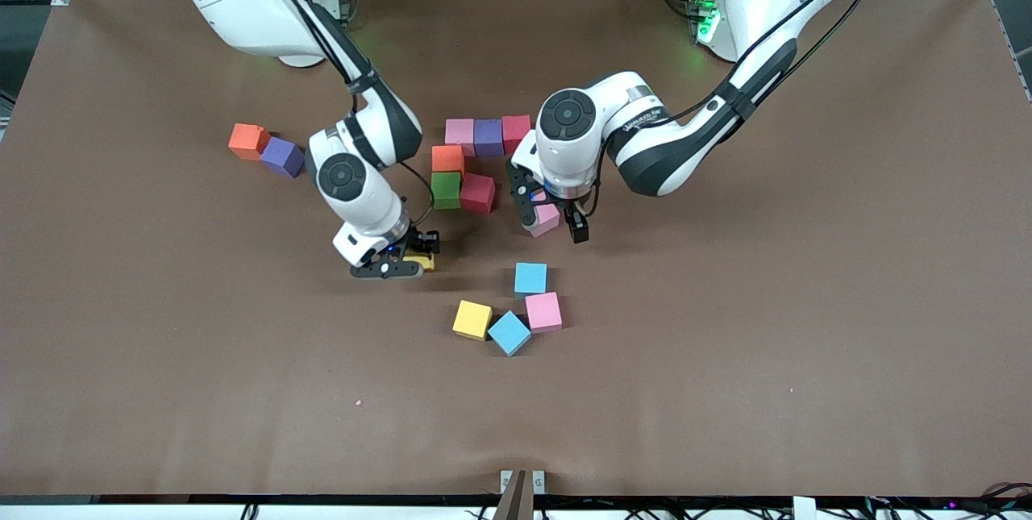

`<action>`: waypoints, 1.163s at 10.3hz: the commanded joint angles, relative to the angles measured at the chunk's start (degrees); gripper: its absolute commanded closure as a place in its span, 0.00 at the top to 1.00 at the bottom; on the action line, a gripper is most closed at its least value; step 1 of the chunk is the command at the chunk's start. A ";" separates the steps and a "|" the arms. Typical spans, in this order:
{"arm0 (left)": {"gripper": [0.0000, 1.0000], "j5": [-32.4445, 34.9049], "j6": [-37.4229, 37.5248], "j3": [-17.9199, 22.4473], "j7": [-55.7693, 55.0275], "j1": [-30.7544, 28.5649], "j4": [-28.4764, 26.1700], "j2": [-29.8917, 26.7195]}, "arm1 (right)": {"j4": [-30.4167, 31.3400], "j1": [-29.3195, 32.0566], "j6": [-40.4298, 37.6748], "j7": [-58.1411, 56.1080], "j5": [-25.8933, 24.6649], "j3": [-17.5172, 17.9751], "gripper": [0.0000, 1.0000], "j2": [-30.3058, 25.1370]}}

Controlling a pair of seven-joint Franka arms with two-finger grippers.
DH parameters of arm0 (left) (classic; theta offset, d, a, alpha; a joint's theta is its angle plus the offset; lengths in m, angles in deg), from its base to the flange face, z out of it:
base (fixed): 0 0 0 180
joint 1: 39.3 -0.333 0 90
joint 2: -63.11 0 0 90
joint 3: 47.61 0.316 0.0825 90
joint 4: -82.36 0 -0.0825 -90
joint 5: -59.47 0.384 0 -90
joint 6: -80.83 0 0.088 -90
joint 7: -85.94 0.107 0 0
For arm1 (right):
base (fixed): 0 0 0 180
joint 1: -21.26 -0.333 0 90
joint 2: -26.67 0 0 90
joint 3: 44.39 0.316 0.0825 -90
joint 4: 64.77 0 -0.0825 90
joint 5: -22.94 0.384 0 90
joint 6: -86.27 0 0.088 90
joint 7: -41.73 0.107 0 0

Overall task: Arrange 11 blocks into digit 3
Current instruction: 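Carry the yellow cube to the cluster beside the green cube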

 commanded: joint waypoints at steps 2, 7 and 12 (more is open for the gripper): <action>1.00 1.89 -1.75 0.76 1.13 0.95 -0.08 1.46 | 7.51 0.59 3.08 3.59 0.09 1.96 0.00 -5.45; 1.00 2.15 -1.75 0.76 4.74 1.66 0.01 1.46 | 11.13 0.24 8.81 11.42 0.00 4.16 0.00 -6.42; 1.00 2.24 -1.66 0.76 4.83 1.57 -0.26 1.20 | 15.17 -0.46 14.96 11.51 -0.88 4.25 0.00 -7.30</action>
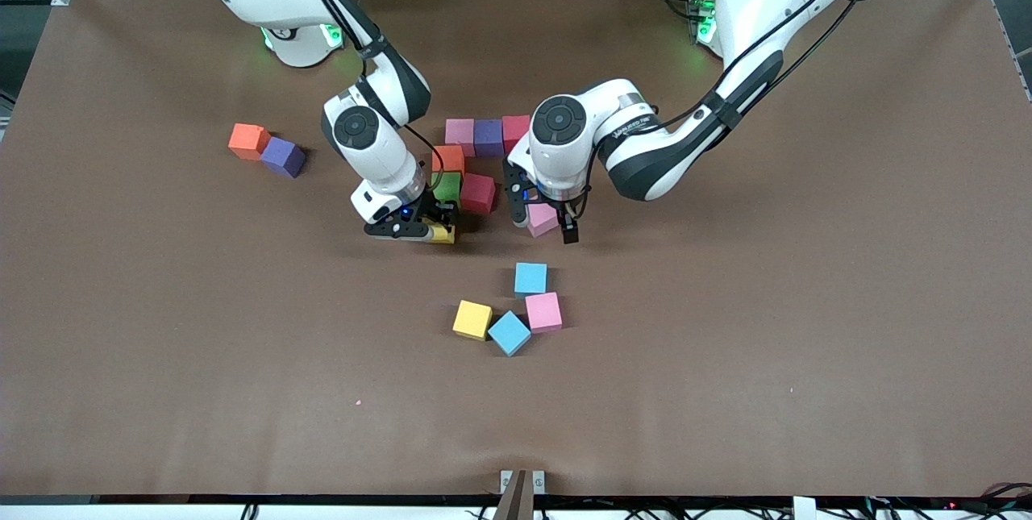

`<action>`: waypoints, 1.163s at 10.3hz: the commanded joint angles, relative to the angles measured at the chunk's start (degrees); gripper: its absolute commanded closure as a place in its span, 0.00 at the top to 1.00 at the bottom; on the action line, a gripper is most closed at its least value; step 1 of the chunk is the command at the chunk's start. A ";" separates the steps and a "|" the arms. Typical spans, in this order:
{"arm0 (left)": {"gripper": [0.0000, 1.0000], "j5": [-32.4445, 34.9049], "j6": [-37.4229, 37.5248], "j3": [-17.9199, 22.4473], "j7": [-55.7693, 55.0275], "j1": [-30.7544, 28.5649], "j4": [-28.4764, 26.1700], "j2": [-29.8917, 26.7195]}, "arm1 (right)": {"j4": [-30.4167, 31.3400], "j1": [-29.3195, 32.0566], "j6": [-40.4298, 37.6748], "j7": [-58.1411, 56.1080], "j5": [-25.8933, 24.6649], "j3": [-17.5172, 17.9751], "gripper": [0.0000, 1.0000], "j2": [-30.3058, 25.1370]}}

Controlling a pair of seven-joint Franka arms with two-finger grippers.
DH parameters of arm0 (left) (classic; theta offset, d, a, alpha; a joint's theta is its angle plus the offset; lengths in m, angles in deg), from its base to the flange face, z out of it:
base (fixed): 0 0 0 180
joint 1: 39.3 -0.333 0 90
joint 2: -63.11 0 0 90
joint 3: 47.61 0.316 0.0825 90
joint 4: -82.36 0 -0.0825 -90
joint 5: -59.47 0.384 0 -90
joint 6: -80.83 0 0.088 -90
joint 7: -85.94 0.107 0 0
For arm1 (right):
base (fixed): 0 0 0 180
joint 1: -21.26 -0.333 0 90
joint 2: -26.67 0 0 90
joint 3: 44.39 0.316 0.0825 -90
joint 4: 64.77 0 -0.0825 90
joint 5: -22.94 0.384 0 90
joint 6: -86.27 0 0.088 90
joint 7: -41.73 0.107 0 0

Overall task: Arrange 11 blocks into digit 3
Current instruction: 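Carry the yellow cube to the cluster beside the green cube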

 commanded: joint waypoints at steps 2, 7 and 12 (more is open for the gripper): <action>1.00 1.15 -0.44 0.32 0.83 -0.04 -0.25 -0.73 | 3.91 -1.00 4.53 1.56 -0.81 0.23 0.00 -1.76; 1.00 1.06 -0.44 0.32 0.83 -0.39 0.02 -0.82 | 4.01 -3.20 4.81 1.39 -6.41 -0.39 0.00 -1.67; 1.00 1.06 -0.44 0.32 0.83 -0.22 -0.16 -0.73 | 4.10 -3.11 4.81 1.74 -13.64 -2.50 0.00 -1.93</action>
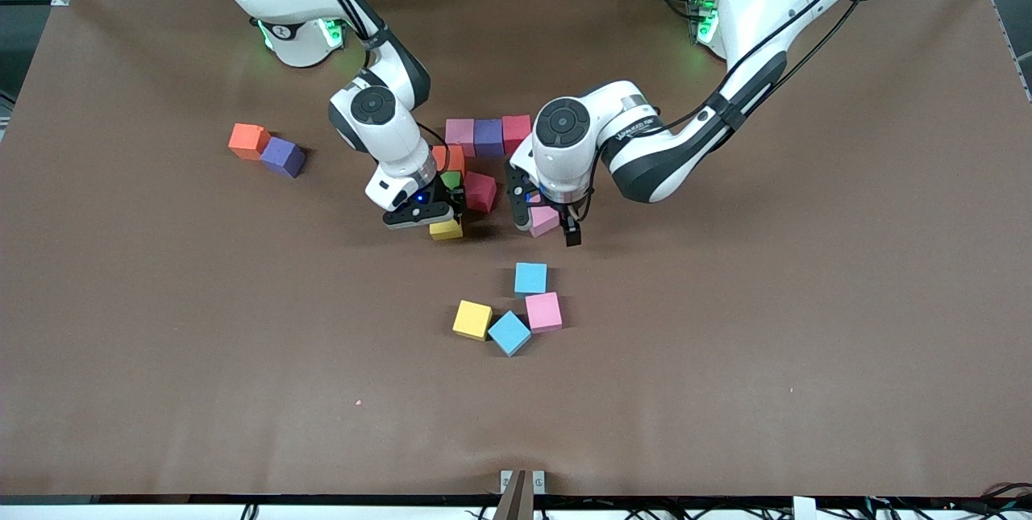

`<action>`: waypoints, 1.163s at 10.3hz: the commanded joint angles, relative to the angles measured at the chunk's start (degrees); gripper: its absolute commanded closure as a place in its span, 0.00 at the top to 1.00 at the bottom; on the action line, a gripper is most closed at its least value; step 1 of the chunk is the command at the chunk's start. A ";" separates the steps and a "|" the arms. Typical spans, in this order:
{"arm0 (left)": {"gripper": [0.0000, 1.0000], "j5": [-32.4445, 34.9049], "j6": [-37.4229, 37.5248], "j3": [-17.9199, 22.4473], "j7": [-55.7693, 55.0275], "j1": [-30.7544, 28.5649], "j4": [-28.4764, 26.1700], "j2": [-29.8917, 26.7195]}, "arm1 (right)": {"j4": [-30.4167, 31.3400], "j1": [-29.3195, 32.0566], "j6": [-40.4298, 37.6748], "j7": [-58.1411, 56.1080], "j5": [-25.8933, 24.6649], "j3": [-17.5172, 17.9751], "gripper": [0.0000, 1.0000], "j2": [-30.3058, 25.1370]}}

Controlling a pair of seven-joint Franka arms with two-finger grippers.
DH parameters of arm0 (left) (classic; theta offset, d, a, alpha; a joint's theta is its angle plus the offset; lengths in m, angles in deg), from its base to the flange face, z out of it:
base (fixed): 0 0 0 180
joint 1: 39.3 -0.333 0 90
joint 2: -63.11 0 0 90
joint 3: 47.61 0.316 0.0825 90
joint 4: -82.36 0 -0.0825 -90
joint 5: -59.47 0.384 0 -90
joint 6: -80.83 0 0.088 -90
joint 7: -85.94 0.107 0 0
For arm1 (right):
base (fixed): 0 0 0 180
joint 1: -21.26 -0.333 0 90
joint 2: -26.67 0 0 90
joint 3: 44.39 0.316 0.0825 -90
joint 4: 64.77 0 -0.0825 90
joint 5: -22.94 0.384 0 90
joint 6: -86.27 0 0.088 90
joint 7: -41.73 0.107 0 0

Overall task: Arrange 11 blocks into digit 3
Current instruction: 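Carry the yellow cube to the cluster beside the green cube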

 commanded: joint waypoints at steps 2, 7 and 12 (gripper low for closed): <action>1.00 1.05 -0.42 0.28 0.83 0.19 -0.34 -0.64 | 1.92 -0.71 0.16 4.63 -1.98 -1.35 0.00 -1.64; 1.00 1.05 -0.42 0.28 1.00 0.37 -0.34 -0.63 | 1.92 -0.79 0.16 7.01 -1.98 -1.26 0.00 -1.46; 1.00 1.05 -0.50 0.28 1.00 0.11 -0.26 -0.90 | 1.65 -0.88 -0.28 9.56 -1.89 -1.17 0.99 -1.46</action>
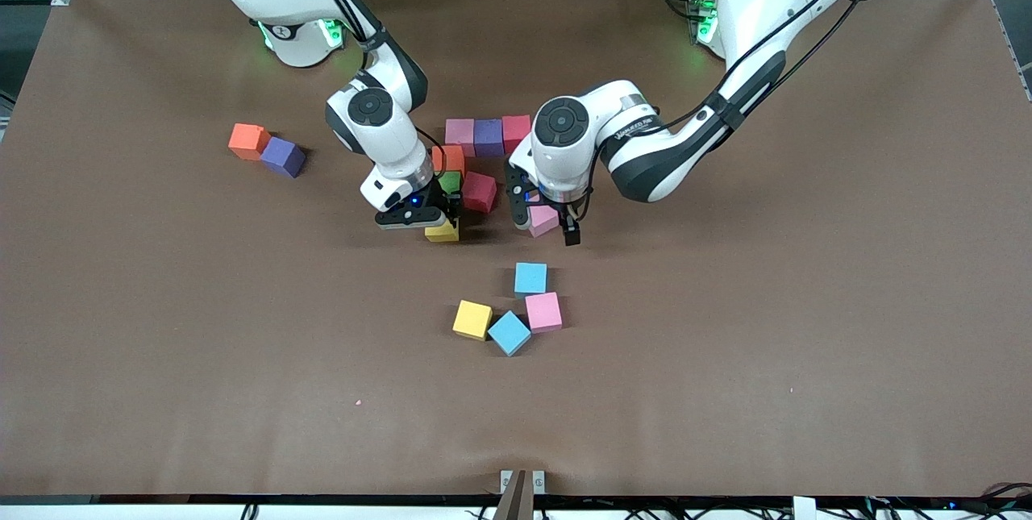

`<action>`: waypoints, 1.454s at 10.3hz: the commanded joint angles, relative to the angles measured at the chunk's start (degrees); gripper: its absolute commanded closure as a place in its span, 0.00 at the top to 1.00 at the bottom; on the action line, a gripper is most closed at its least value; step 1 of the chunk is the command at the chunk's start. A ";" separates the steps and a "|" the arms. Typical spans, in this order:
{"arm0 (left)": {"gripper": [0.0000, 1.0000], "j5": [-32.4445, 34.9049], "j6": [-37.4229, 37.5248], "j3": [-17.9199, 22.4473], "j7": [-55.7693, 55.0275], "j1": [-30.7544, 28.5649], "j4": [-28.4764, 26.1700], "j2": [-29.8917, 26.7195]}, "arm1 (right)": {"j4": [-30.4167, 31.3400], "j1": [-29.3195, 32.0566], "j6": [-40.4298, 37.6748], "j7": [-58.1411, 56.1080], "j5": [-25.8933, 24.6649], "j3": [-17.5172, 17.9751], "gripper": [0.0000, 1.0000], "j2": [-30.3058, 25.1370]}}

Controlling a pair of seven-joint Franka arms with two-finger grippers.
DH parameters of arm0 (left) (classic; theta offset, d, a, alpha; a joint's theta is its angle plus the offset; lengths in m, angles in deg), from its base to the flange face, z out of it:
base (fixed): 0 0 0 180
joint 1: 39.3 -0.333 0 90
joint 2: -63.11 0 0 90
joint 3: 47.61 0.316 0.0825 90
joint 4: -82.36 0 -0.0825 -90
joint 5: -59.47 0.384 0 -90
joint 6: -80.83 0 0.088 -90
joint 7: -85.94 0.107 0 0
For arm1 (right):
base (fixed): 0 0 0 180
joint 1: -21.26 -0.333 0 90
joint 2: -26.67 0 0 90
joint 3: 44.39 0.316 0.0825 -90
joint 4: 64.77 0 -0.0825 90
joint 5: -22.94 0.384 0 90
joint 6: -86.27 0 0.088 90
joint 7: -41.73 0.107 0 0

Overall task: Arrange 11 blocks into digit 3
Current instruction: 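Lower the yellow cube, open the right gripper and withdraw it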

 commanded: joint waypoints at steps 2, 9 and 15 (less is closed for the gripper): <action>1.00 1.05 -0.41 0.28 0.89 -0.05 -0.18 -0.81 | 0.61 -0.70 -2.73 3.72 -1.16 -0.79 1.00 -1.97; 1.00 1.05 -0.41 0.28 0.89 -0.32 -0.09 -0.90 | -6.86 0.88 -18.47 -0.05 -0.73 -0.79 1.00 -4.78; 1.00 0.79 -2.16 0.28 -0.26 0.12 -0.09 -0.46 | -19.84 3.17 -28.65 -8.57 5.68 -2.02 1.00 -1.38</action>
